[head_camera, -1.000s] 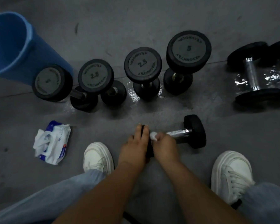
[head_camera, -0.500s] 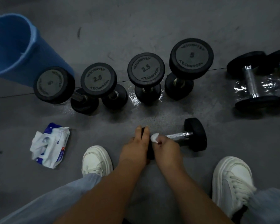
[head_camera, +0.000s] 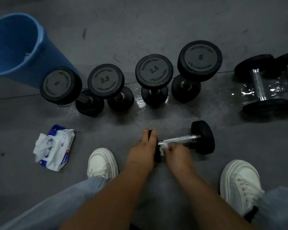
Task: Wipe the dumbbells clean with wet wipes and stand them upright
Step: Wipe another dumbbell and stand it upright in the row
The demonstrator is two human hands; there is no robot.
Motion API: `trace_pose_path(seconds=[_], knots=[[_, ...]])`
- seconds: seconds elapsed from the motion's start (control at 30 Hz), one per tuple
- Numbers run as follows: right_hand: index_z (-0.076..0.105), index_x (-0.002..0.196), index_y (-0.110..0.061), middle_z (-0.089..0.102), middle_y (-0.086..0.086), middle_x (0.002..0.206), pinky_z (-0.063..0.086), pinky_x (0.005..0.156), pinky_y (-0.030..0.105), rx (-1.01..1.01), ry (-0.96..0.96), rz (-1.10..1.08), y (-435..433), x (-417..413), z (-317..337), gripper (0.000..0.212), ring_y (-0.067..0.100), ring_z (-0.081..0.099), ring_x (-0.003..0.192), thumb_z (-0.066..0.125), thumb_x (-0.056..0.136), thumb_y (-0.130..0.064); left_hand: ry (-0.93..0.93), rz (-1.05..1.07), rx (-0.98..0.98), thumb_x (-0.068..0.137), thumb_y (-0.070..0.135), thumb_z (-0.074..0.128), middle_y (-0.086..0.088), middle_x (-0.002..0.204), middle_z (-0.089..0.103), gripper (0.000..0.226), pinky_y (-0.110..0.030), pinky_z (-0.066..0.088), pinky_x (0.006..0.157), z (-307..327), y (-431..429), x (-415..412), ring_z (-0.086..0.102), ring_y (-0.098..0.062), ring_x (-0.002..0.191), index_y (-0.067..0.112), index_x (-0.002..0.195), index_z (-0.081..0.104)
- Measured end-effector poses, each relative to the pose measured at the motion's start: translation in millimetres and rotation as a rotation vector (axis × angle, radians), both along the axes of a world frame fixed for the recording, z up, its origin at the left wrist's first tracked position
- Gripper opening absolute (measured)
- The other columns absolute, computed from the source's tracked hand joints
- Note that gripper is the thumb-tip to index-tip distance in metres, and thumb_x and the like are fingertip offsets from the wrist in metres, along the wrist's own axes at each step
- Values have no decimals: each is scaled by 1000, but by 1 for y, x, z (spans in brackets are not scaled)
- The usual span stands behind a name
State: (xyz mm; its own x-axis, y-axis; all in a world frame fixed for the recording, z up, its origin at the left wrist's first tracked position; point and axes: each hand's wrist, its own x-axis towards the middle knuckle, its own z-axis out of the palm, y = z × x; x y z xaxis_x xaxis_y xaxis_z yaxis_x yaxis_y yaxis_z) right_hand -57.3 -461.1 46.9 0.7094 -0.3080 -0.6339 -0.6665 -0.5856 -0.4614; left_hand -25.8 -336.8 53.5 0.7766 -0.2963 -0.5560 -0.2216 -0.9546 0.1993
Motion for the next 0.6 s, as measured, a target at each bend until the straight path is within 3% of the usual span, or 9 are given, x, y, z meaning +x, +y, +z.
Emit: trace_pose_path(seconds=[0.07,0.2,0.3,0.37,0.5,0.6], knots=[[64,78,-21,68,-3,78,41,62,20,18,-123,-69,3,0,3,23,16,65,79,54,95,-33,-7,3,-6,72,31,81,-3,159,0,112,-37,51,80,-1,1,1,59,-28,114,25,153,3],[70,98,-12,71,9,101,43,75,23,3,127,48,4,-1,-4,28,25,65,98,54,94,-34,4,8,-6,73,30,80,-3,160,-2,112,-39,50,81,0,0,1,59,-30,114,25,153,2],[70,96,-20,70,-4,90,38,70,17,55,-160,-85,0,6,7,16,12,63,85,56,94,-28,4,13,-14,72,30,81,-2,159,-3,113,-39,51,81,-1,1,-1,60,-29,114,26,152,1],[69,99,-20,70,-3,93,38,69,17,79,-228,-100,2,10,12,15,12,63,86,57,93,-24,-3,18,-17,70,30,83,-1,158,-2,115,-39,52,80,-2,1,-1,61,-28,112,26,152,2],[66,106,-13,69,11,109,43,76,23,40,117,37,4,5,3,23,26,63,103,55,93,-28,-1,19,-14,71,32,81,-2,158,-1,112,-39,52,81,-2,0,0,60,-29,111,26,151,3],[61,100,-16,67,5,96,39,69,22,113,-100,-156,6,1,7,13,21,61,86,55,90,-21,-3,13,-20,72,30,81,-2,158,-2,112,-38,51,82,-1,0,-2,59,-28,114,25,152,3]])
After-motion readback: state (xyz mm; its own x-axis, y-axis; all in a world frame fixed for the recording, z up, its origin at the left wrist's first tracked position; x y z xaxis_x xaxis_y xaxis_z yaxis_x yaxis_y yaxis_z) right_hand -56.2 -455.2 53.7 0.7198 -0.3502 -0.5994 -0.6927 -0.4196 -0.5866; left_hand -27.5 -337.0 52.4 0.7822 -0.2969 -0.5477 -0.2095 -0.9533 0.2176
